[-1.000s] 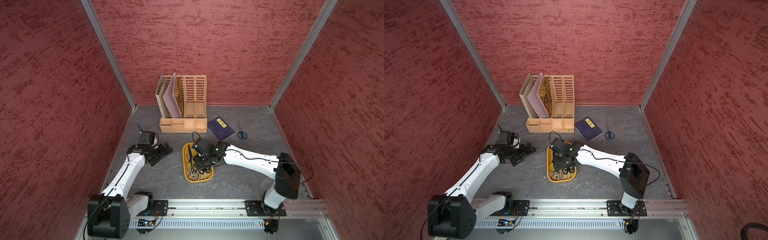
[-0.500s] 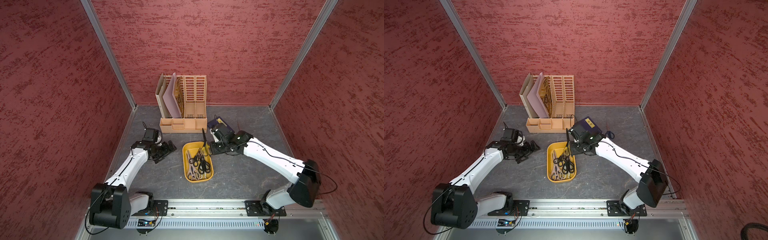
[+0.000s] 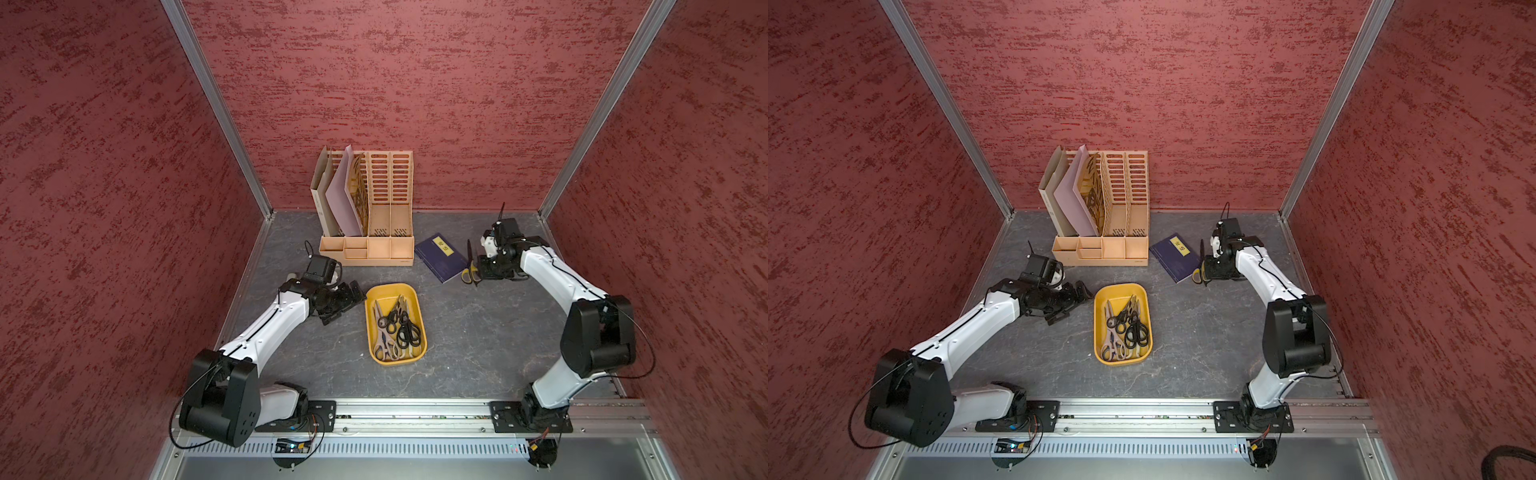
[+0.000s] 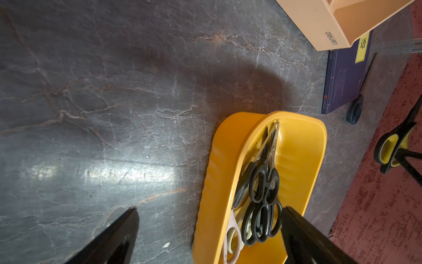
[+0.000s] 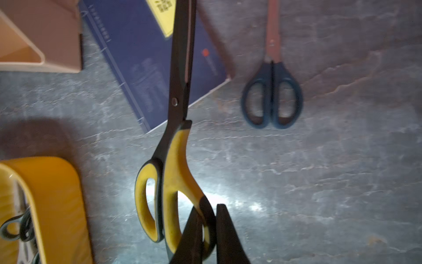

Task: Take the scissors out of the storage box
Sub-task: Place the scissors at the center of the board.

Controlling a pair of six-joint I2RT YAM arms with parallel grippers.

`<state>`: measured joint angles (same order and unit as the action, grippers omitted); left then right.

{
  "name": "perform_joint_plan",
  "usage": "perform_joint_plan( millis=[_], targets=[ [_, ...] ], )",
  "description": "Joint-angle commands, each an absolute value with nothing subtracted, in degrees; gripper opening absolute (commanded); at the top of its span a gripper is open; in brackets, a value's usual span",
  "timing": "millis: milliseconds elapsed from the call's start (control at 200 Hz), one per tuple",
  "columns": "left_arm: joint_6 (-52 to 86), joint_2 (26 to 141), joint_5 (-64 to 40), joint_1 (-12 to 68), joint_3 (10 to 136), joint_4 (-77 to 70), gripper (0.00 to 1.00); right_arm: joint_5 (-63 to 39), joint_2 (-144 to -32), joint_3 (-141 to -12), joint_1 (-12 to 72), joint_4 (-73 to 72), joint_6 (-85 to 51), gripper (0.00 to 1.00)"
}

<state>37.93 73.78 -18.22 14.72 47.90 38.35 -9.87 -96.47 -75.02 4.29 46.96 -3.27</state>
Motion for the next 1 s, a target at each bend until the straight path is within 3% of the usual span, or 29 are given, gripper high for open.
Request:
perform_joint_plan(
  millis=[0,411,997],
  targets=[
    [39.3,73.6,-16.1,15.2,48.4,37.3,1.00,-16.8,-97.9,-78.5,-1.8,41.8,2.6,0.00],
    [42.2,71.1,-11.7,15.3,47.4,40.0,1.00,-18.8,-110.9,-86.6,-13.1,39.4,9.8,0.00],
    [42.7,73.4,-9.7,16.0,51.2,42.5,1.00,-15.5,-119.0,-87.3,-15.9,37.5,10.8,0.02]
  ],
)
